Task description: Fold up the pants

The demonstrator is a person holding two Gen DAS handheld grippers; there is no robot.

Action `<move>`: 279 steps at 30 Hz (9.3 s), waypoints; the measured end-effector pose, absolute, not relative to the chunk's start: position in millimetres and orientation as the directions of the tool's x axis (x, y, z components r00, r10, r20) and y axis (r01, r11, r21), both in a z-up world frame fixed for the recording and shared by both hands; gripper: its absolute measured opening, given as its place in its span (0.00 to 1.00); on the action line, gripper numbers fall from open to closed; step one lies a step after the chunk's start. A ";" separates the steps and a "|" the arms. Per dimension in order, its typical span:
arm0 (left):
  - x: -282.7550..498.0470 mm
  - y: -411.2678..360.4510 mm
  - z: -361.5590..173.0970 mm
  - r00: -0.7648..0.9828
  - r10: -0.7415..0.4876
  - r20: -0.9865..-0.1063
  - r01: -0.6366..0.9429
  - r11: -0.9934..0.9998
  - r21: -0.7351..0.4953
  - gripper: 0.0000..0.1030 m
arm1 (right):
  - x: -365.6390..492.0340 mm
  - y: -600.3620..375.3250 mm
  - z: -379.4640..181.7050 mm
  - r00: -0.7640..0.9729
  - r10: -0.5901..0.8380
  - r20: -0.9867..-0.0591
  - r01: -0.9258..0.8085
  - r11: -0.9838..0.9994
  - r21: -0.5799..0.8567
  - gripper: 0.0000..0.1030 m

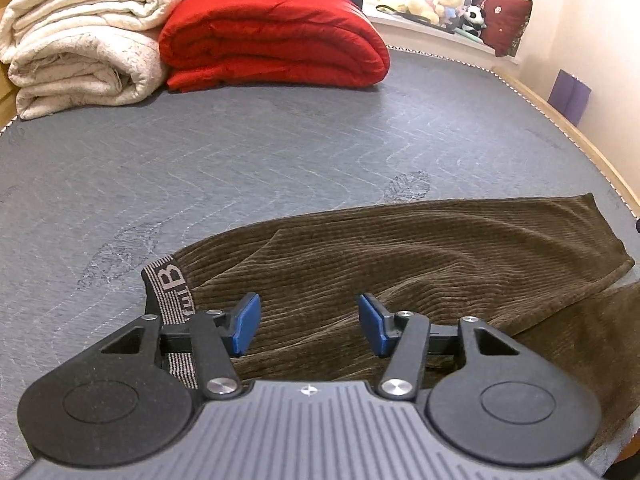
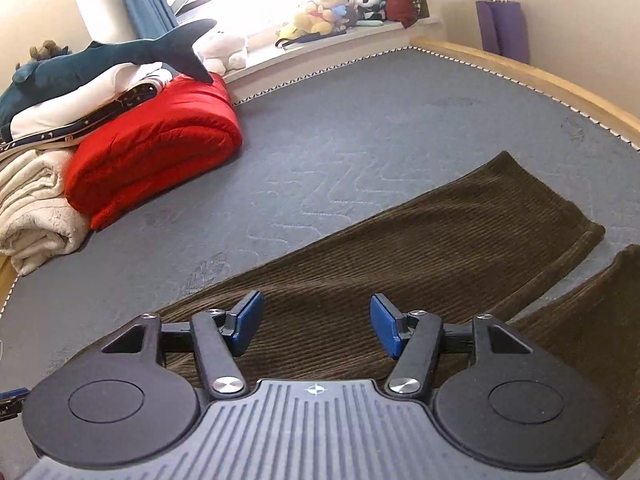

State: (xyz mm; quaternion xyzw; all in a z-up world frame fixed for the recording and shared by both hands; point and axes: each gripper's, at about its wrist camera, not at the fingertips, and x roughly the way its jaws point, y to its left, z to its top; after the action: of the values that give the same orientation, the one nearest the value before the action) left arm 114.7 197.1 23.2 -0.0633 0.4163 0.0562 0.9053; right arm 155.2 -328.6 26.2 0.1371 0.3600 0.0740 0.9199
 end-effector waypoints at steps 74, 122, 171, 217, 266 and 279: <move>220.5 320.2 -66.9 0.645 0.038 -0.763 -0.281 0.941 -0.190 0.59 | 148.4 -307.1 51.8 0.758 0.307 -0.575 -0.311 0.946 0.095 0.11; -15.2 112.0 -49.8 0.481 0.093 -0.872 0.536 0.756 0.376 0.09 | 136.5 -445.5 28.6 0.772 0.128 -0.623 0.211 0.872 0.441 0.11; -17.3 173.7 -4.0 0.523 0.030 -0.852 0.381 0.886 0.265 0.09 | 132.7 -504.8 24.2 0.743 -0.010 -0.670 0.422 0.784 0.456 0.02; 15.1 130.0 30.7 0.588 -0.026 -0.809 0.279 0.945 0.172 0.56 | 50.3 -664.7 -74.8 0.709 -0.120 -0.695 0.685 0.353 0.637 0.08; 32.8 160.6 -29.8 0.438 -0.055 -0.897 0.313 0.945 0.095 0.56 | 225.6 -546.1 -91.7 0.570 -0.271 -0.775 0.633 0.747 0.204 0.03; 65.4 164.5 -62.2 0.343 0.123 -0.931 0.241 0.947 0.214 0.52 | 211.4 -571.0 -66.5 0.613 -0.349 -0.709 0.656 0.725 0.210 0.37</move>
State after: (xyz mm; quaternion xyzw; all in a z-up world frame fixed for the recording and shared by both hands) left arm 65.4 164.5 -62.2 0.1592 0.5721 -0.0365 0.8037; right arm 211.4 -571.0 -66.5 0.2319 0.3315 -0.2895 0.8675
